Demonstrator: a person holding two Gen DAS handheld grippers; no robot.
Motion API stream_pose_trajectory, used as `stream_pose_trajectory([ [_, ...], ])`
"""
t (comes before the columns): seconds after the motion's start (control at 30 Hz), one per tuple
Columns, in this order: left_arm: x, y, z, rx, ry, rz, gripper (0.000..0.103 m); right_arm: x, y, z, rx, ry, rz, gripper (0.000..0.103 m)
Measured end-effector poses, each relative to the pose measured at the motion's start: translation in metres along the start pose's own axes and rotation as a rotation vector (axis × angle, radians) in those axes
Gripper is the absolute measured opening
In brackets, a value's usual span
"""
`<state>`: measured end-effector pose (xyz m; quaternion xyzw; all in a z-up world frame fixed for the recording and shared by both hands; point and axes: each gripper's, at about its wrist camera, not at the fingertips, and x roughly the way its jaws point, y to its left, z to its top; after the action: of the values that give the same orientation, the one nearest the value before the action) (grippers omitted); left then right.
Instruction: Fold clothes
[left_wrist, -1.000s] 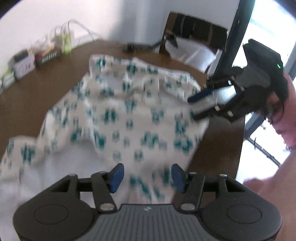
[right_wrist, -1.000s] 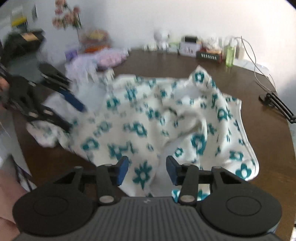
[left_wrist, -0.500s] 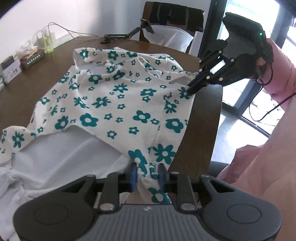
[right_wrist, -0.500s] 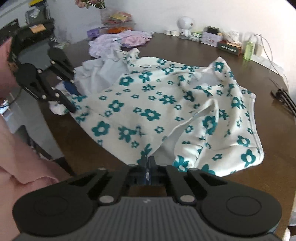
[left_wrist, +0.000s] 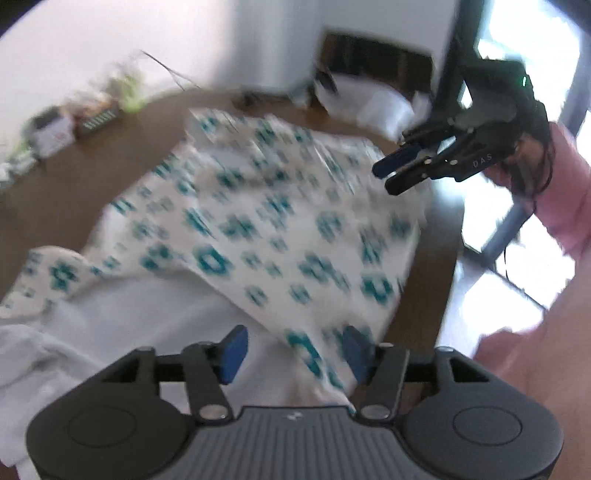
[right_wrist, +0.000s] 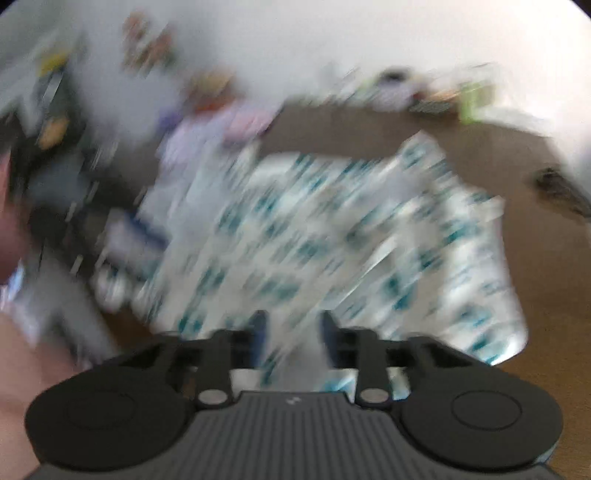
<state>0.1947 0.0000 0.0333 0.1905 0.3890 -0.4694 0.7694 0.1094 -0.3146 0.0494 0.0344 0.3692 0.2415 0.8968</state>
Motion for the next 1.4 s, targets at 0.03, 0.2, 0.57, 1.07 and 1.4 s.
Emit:
stream_pose_trajectory([
  [0.03,-0.006,0.007,0.003,-0.03,-0.033,0.023,0.058,-0.004,-0.011,0.007,0.031,-0.036,-0.048,0.043],
  [0.2,-0.015,0.046,0.006,-0.16,-0.015,0.326,0.06,0.025,-0.064,0.043,0.068,-0.026,-0.335,0.043],
  [0.57,-0.016,0.125,-0.027,-0.312,0.101,0.589,0.06,0.103,-0.079,0.064,0.079,0.03,-0.368,0.03],
  [1.07,-0.059,0.079,-0.055,-0.243,-0.037,0.471,0.061,0.08,0.004,0.098,-0.106,-0.062,-0.241,0.059],
  [1.4,-0.042,-0.014,-0.073,0.035,0.047,0.152,0.065,0.201,0.147,0.151,-0.486,0.147,-0.094,0.059],
])
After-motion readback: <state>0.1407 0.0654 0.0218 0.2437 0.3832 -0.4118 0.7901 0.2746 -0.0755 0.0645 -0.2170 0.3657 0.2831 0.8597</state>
